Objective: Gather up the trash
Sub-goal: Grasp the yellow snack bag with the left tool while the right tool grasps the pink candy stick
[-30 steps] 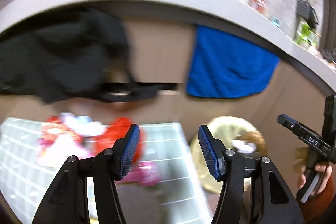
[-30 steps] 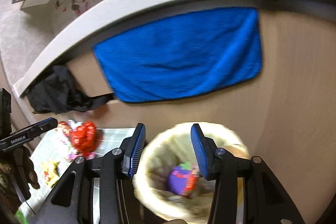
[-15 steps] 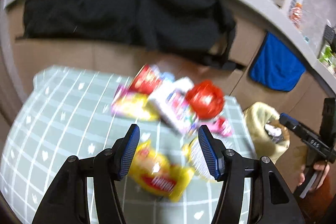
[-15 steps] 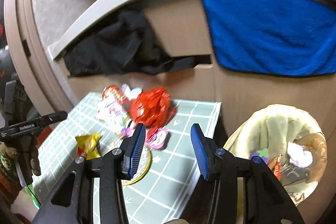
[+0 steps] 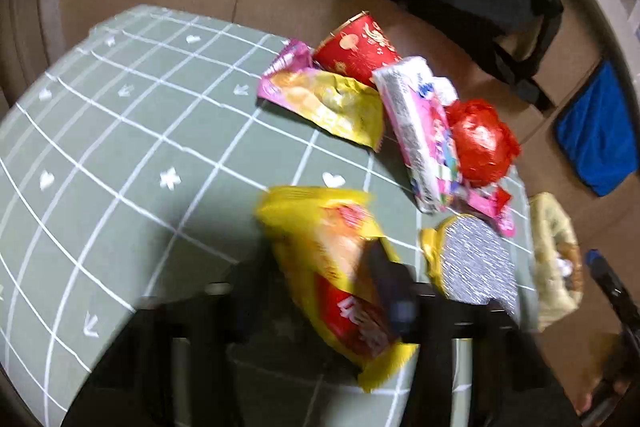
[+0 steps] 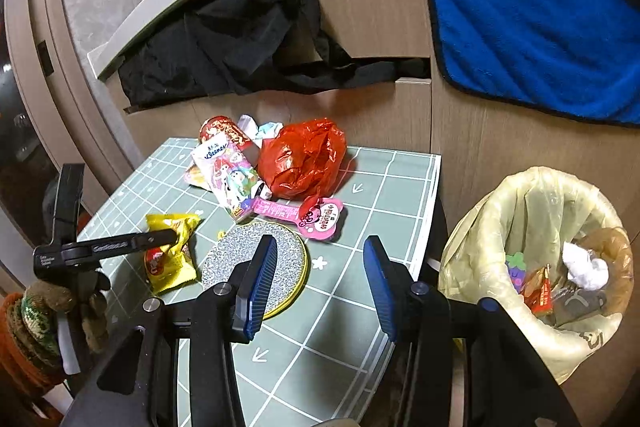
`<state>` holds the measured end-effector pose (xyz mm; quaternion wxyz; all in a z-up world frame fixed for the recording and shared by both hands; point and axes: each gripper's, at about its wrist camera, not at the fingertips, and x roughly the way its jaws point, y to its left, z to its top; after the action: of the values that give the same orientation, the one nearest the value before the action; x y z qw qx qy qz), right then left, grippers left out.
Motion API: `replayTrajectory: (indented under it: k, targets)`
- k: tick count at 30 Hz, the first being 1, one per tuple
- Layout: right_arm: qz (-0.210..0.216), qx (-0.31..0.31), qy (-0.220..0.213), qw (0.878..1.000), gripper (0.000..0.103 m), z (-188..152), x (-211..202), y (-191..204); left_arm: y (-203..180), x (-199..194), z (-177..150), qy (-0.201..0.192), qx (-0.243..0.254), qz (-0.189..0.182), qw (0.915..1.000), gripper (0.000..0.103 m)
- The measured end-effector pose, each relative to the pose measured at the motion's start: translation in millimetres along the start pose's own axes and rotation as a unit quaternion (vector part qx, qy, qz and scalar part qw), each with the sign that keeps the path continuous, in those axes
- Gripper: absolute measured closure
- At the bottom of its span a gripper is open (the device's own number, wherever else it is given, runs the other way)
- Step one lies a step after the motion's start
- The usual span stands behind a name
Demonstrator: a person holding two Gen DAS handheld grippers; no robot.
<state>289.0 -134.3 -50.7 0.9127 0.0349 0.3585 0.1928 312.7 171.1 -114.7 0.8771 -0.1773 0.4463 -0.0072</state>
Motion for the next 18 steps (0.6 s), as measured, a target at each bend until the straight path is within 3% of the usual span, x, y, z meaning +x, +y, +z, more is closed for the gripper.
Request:
replayTrajectory:
  k: [3, 6, 12, 18]
  targets:
    - [0.0, -0.018, 0.004, 1.0, 0.06, 3.4, 2.3, 8.7, -1.7, -4.5, 7.3, -0.021, 0.014, 0.003, 0.9997, 0.085]
    - [0.002, -0.037, 0.009, 0.999, 0.06, 8.1, 9.3, 17.5, -6.7, -26.1, 13.2, -0.058, 0.056, 0.003, 0.9967, 0.091]
    - [0.017, -0.052, 0.034, 0.998, 0.06, 22.2, 48.1, 26.3, 2.5, -78.2, 29.3, -0.127, 0.104, 0.015, 0.9863, 0.091]
    - [0.015, -0.042, 0.057, 0.997, 0.06, 35.3, 95.0, 7.3, 18.8, -102.3, 31.8, -0.141, 0.096, 0.004, 0.9854, 0.091]
